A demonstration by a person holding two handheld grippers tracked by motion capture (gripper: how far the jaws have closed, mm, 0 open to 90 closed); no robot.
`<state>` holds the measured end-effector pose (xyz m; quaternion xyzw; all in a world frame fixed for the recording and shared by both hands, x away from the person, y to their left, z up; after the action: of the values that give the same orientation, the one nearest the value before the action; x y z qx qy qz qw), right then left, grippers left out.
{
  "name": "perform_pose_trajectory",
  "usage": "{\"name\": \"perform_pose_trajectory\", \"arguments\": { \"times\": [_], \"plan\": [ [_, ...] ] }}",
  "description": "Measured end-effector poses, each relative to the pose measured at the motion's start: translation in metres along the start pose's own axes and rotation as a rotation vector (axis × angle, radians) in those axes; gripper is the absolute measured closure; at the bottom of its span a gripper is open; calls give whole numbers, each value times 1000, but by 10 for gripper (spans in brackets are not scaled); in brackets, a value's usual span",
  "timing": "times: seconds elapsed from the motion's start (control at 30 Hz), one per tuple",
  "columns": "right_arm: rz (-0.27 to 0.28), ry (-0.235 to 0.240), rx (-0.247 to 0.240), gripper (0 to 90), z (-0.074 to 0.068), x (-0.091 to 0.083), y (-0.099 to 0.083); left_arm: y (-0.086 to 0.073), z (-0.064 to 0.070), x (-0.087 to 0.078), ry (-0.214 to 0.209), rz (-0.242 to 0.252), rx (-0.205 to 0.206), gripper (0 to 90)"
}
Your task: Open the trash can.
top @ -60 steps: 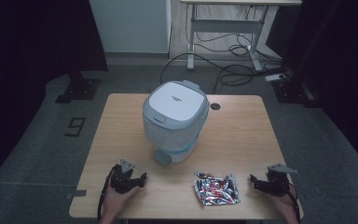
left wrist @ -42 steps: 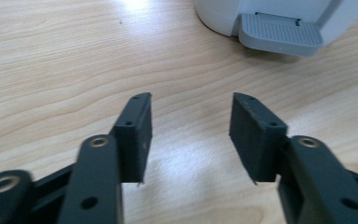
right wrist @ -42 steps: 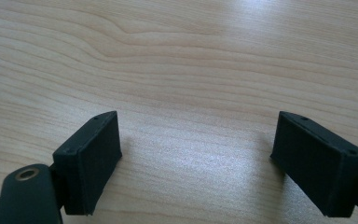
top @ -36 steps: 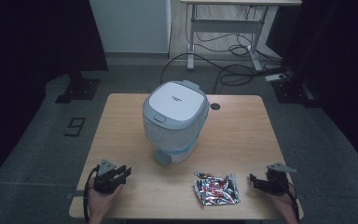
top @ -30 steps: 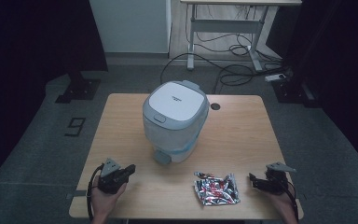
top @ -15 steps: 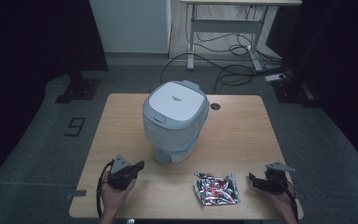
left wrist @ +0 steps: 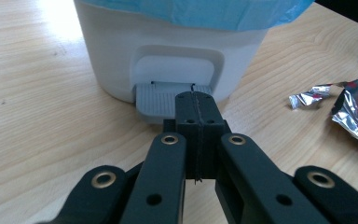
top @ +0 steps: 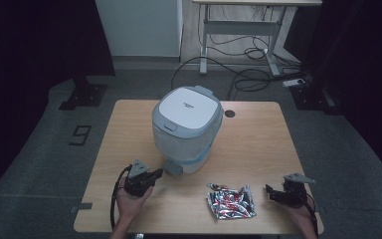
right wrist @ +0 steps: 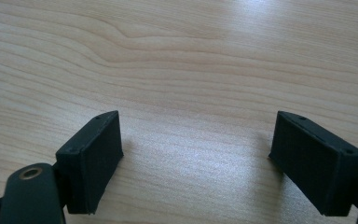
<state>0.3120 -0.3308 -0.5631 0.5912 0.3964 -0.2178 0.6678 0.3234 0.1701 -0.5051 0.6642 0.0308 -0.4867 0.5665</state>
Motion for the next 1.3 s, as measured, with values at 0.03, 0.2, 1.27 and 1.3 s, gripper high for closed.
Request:
{"name": "perform_pose_trajectory", "arguments": {
  "times": [0.03, 0.2, 1.27, 1.3],
  "plan": [
    [0, -1, 1, 160, 0, 0, 0, 1, 0, 2, -1, -1, -2, 900],
    [1, -2, 3, 166, 0, 0, 0, 8, 1, 13, -17, -8, -11, 900],
    [3, -9, 10, 173, -1, -1, -1, 18, 6, 59, 20, -107, 40, 900],
    [3, -10, 10, 174, -1, -1, -1, 18, 8, 60, 34, -106, 51, 900]
  ]
}}
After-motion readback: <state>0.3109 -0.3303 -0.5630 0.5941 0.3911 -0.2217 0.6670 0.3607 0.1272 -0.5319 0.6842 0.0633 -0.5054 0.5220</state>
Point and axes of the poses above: each handheld gripper's, and its own axes: x roughly forward along the jaws, y roughly out of its top, z roughly to its right, the point moved 1 cm from there along x, roughly forward along the jaws, and after that the axes turned 10 degrees about -z, right-handed, at the moved point
